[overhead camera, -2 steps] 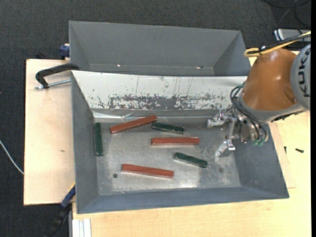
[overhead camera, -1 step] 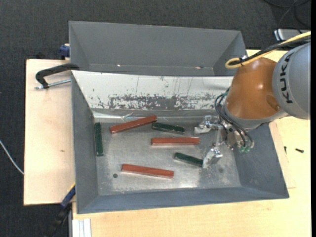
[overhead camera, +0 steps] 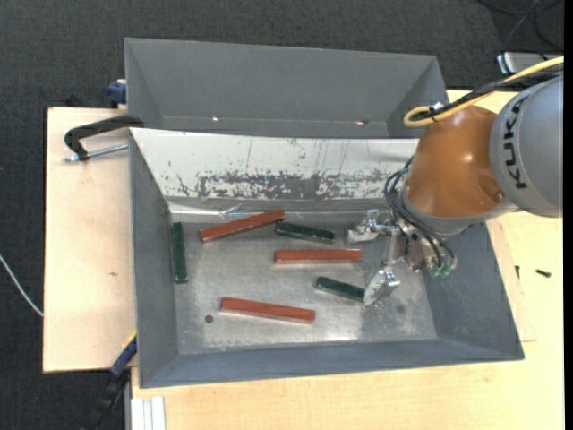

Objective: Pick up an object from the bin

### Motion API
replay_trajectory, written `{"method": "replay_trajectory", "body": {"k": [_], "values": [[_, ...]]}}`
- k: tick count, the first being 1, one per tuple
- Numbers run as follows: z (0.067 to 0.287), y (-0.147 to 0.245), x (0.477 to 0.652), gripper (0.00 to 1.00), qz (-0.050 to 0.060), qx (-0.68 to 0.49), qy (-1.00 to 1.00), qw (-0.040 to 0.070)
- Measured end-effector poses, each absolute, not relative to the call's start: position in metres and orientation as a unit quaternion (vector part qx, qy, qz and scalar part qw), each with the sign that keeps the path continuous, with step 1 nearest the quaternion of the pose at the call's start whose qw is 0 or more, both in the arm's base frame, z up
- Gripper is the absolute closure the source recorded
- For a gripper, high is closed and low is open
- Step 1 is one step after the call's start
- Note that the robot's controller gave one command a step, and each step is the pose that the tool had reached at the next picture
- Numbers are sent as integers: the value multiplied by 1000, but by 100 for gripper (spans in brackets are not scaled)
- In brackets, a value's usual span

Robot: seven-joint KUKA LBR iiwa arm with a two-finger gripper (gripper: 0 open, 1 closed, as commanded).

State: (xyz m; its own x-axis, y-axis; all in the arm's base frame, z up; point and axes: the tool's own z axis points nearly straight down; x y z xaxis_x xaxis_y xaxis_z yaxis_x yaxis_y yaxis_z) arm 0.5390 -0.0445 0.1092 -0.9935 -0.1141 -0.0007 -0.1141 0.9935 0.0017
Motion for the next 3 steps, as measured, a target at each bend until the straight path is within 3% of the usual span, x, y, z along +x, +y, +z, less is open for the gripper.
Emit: {"method": "replay_trajectory", "body": {"k": [1, 2, 3], "values": [[92, -45, 540, 0, 1, -24, 1000, 0], [93, -44, 541, 0, 1, -23, 1000, 1], [76, -59, 545, 100, 1, 1, 1000, -1]]}}
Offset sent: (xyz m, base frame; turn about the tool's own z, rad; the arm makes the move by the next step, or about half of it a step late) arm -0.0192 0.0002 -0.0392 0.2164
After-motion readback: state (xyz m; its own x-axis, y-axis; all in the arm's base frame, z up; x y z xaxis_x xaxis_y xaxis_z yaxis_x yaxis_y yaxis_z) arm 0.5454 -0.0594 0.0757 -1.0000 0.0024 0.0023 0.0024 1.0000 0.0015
